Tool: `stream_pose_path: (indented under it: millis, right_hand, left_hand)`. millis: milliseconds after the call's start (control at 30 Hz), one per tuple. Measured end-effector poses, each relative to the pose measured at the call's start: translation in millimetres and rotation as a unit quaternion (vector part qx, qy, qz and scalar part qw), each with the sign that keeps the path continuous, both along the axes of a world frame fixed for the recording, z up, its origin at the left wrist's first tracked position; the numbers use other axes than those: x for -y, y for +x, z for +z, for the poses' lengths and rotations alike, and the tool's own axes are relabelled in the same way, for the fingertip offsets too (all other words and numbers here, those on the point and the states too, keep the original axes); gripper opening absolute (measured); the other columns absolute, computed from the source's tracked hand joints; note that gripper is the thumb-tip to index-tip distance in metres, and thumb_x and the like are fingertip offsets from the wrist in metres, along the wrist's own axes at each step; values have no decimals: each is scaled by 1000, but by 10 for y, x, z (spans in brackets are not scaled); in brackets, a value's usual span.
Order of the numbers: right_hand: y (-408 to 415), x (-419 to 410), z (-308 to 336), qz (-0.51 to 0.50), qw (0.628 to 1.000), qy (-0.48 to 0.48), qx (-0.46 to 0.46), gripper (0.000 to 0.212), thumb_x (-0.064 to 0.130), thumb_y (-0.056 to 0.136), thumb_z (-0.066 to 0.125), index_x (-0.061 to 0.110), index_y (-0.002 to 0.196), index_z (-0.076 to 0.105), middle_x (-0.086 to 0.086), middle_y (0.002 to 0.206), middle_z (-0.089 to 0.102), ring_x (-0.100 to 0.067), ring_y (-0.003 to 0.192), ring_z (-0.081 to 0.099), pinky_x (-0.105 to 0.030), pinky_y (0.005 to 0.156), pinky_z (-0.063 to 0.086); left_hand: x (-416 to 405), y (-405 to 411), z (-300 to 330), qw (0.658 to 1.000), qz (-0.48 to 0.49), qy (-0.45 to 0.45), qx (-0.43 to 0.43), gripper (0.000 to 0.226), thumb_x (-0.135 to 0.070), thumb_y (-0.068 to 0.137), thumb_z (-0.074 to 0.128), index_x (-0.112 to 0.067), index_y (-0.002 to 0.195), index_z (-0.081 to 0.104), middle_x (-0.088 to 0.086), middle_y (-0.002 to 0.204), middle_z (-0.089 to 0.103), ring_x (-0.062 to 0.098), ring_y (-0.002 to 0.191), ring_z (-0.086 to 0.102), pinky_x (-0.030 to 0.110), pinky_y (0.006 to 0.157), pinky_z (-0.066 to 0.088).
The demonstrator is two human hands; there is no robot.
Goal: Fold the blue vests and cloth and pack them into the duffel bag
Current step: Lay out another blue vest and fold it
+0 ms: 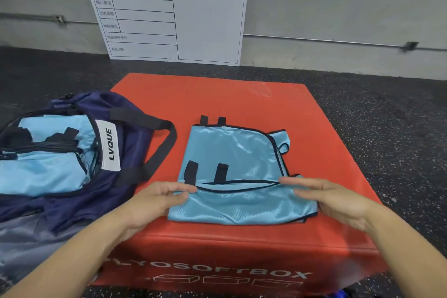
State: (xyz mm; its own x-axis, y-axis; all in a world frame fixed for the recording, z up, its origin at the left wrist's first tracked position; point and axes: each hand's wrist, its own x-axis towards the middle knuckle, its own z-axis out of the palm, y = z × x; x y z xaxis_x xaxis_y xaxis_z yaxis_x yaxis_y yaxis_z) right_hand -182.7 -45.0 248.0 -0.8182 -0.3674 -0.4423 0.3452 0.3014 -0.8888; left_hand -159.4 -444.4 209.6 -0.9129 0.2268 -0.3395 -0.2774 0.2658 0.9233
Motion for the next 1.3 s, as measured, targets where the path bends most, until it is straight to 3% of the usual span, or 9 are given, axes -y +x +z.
stream_pose_path:
  millis: [100, 233, 433, 733, 833, 967, 1067, 1200, 1300]
  right_hand:
    - [-2, 47, -65, 24, 995, 87, -52, 27, 26, 93, 72, 35, 118, 77, 24, 126, 68, 14, 118, 56, -14, 101, 36]
    - [-76, 126, -201, -81, 979, 78, -172, 28, 18, 89, 79, 34, 111, 79, 19, 121, 72, 7, 114, 62, -13, 98, 44]
    - [-39, 211, -418, -115, 980, 44, -153, 55, -2, 79, 81, 39, 117, 76, 10, 124, 72, -5, 116, 65, -28, 107, 47]
    - [223, 142, -431, -56, 987, 78, -131, 64, 7, 80, 84, 49, 125, 68, 20, 135, 64, -2, 129, 56, -38, 120, 36]
    - [325, 137, -406, -33, 985, 99, -138, 63, 10, 82, 83, 51, 127, 66, 23, 138, 60, 2, 132, 51, -26, 118, 34]
    - [434, 127, -320, 0, 982, 132, -136, 63, 7, 83, 81, 46, 130, 65, 26, 136, 56, 19, 117, 47, 2, 85, 36]
    - [457, 125, -271, 19, 980, 153, -129, 62, 8, 82, 82, 45, 130, 66, 24, 137, 54, 9, 123, 49, -8, 95, 34]
    - [386, 185, -248, -4, 979, 152, -132, 64, 4, 82, 81, 42, 131, 66, 20, 136, 58, 8, 115, 55, -5, 87, 43]
    - [260, 220, -278, -36, 980, 142, -131, 66, 1, 80, 81, 41, 130, 67, 13, 137, 61, -4, 118, 62, -28, 109, 47]
  left_hand:
    - [-10, -31, -38, 999, -7, -18, -44, 27, -17, 97, 67, -32, 118, 75, -17, 127, 67, -7, 122, 55, 17, 108, 34]
    - [-76, -83, -38, 994, 34, 14, -101, 39, -4, 94, 67, -26, 126, 70, -18, 128, 68, -10, 125, 52, 6, 96, 38]
    - [-119, -77, -138, 995, 41, -16, -89, 54, 7, 90, 68, -29, 130, 63, -29, 118, 67, -18, 111, 56, 0, 84, 39]
    - [23, 158, -189, 992, -2, -67, -104, 60, -4, 88, 74, -42, 133, 59, -29, 141, 51, -20, 132, 37, 10, 111, 25]
    - [31, 286, -196, 993, 1, -64, -101, 59, -4, 90, 73, -36, 137, 59, -27, 141, 51, -28, 124, 37, -1, 100, 28]
    - [18, 392, -213, 994, 4, -56, -89, 53, -2, 91, 70, -29, 136, 61, -26, 137, 54, -33, 116, 38, -7, 89, 29]
    - [1, 393, -225, 993, 15, -65, -95, 45, -1, 96, 61, -29, 132, 64, -28, 132, 55, -35, 110, 38, -8, 87, 28]
    - [-35, 314, -223, 987, 19, -99, -124, 47, 2, 99, 54, -30, 133, 63, -23, 134, 55, -25, 120, 39, -9, 92, 25]
    - [-49, 199, -248, 985, 25, -105, -135, 49, 1, 99, 53, -33, 133, 62, -19, 139, 55, -14, 127, 43, -7, 93, 25]
